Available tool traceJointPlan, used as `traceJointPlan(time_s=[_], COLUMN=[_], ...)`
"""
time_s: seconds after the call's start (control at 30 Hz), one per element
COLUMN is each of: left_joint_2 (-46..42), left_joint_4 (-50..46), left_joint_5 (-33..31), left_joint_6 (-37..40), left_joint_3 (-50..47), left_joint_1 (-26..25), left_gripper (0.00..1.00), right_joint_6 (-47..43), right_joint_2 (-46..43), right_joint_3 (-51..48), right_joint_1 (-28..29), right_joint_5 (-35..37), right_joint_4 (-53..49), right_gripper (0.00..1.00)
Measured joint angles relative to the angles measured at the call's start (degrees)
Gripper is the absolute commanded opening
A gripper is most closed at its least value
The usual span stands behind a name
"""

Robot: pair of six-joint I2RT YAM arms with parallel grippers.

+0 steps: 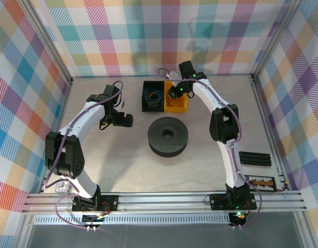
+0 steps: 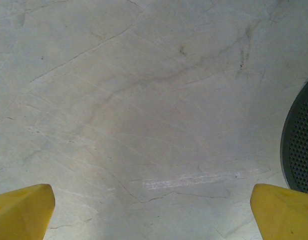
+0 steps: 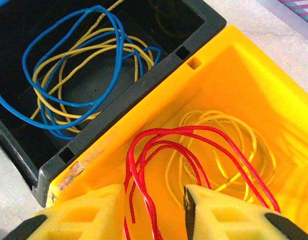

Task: Wrap the cables

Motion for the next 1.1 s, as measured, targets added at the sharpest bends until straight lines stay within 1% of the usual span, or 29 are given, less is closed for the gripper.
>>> traceJointPlan(time_s=[0.03,0.13,0.47,0.77,0.97,1.03,1.1], left_joint_2=[0.0,0.0,0.0,0.0,0.0,0.0,-0.1], left_joint_4=[0.0,0.0,0.0,0.0,0.0,0.0,0.0], left_joint_5=[0.0,0.0,0.0,0.0,0.0,0.0,0.0], left_joint_6=[0.0,0.0,0.0,0.0,0.0,0.0,0.0], left_joint_3=[0.0,-0.1,-0.1,-0.1,-0.1,-0.1,-0.1], left_joint_1=[0.0,0.0,0.0,0.0,0.0,0.0,0.0], left_gripper=[1.00,1.00,1.00,1.00,1.00,1.00,1.00], right_joint_6=[-0.2,-0.4,-1.0,-1.0,-1.4,-1.3,-1.5], right_joint_2=[0.0,0.1,0.7,0.8,0.9,0.8,0.8], right_joint_3=[0.0,0.0,-0.1,-0.1,-0.1,-0.1,-0.1], right_joint_1=[0.0,0.0,0.0,0.0,0.0,0.0,0.0], right_joint_5=[0.1,0.9,3.0,3.2,3.2,3.2,3.1], right_joint_4=[0.0,0.1,0.9,1.7,2.0,2.1,2.2], right_gripper=[0.42,0.42,0.37,0.24,0.09,0.01,0.00])
